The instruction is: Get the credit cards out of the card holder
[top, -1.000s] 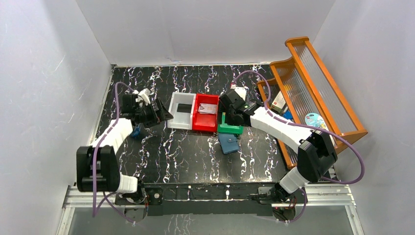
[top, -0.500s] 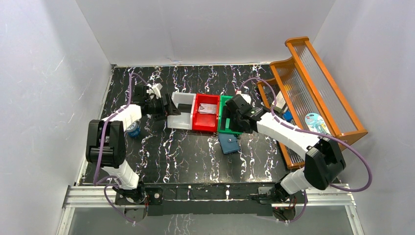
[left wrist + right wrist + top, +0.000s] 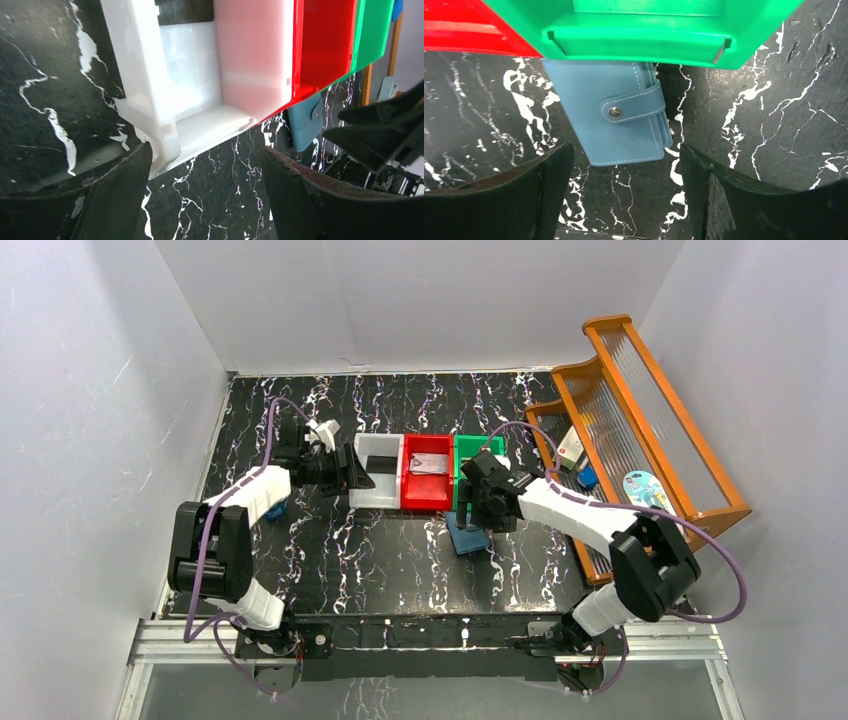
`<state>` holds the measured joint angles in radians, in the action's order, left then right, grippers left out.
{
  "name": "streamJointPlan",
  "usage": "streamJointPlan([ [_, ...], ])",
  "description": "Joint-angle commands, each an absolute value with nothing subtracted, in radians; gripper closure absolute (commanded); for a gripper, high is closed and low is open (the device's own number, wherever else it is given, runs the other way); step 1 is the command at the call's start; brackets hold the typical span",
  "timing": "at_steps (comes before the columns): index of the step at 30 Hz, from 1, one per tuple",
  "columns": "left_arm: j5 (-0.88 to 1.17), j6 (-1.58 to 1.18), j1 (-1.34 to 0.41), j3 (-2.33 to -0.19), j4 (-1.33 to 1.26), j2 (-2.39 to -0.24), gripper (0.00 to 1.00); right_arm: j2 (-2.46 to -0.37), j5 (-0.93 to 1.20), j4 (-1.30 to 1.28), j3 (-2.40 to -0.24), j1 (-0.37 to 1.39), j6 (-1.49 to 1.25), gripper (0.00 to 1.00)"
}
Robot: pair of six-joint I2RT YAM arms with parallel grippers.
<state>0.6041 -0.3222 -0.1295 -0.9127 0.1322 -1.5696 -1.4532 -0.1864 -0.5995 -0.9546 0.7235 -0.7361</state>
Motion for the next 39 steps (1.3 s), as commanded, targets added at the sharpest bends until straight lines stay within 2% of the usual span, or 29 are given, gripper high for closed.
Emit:
streamJointPlan([
  [1,0.654,-0.319,-0.176,-0.857,0.145,-1.502,0.23,-1.521,-0.201,-0.576,-0.998,0.722,-0.684,0.15],
  [5,0.619,-0.325,-0.221,-0.838,0.144,-1.489,0.25,-1.547,-0.18,-0.516,-0.99,0.722,-0.643,0.19],
  [8,0.528,-0.323,-0.221,-0.835,0.181,-1.459,0.24,-1.554,-0.136,-0.492,-0.979,0.727,-0.631,0.28],
  [11,0.446,-0.322,-0.221,-0.821,0.196,-1.402,0.19,-1.534,-0.124,-0.476,-0.936,0.749,-0.654,0.3],
  [14,0.379,-0.33,-0.222,-0.807,0.205,-1.36,0.16,-1.505,-0.098,-0.451,-0.883,0.776,-0.688,0.41],
  [19,0.336,-0.36,-0.221,-0.789,0.208,-1.321,0.14,-1.489,-0.069,-0.432,-0.839,0.835,-0.73,0.51],
  [23,0.312,-0.375,-0.219,-0.791,0.23,-1.301,0.14,-1.467,0.007,-0.4,-0.86,0.913,-0.718,0.49],
  [26,0.281,-0.382,-0.221,-0.787,0.253,-1.266,0.13,-1.392,-0.095,-0.451,-0.921,0.905,-0.69,0.45],
  [27,0.277,-0.391,-0.22,-0.781,0.254,-1.248,0.13,-1.361,-0.122,-0.451,-0.938,0.897,-0.673,0.41],
  [29,0.283,-0.413,-0.22,-0.758,0.245,-1.214,0.13,-1.304,-0.176,-0.425,-0.949,0.877,-0.654,0.26],
  [34,0.357,-0.47,-0.221,-0.69,0.201,-1.144,0.13,-1.328,-0.212,-0.476,-0.957,0.734,-0.767,0.18],
  [39,0.373,-0.457,-0.222,-0.678,0.222,-1.105,0.13,-1.414,0.008,-0.396,-0.911,0.665,-0.844,0.25],
])
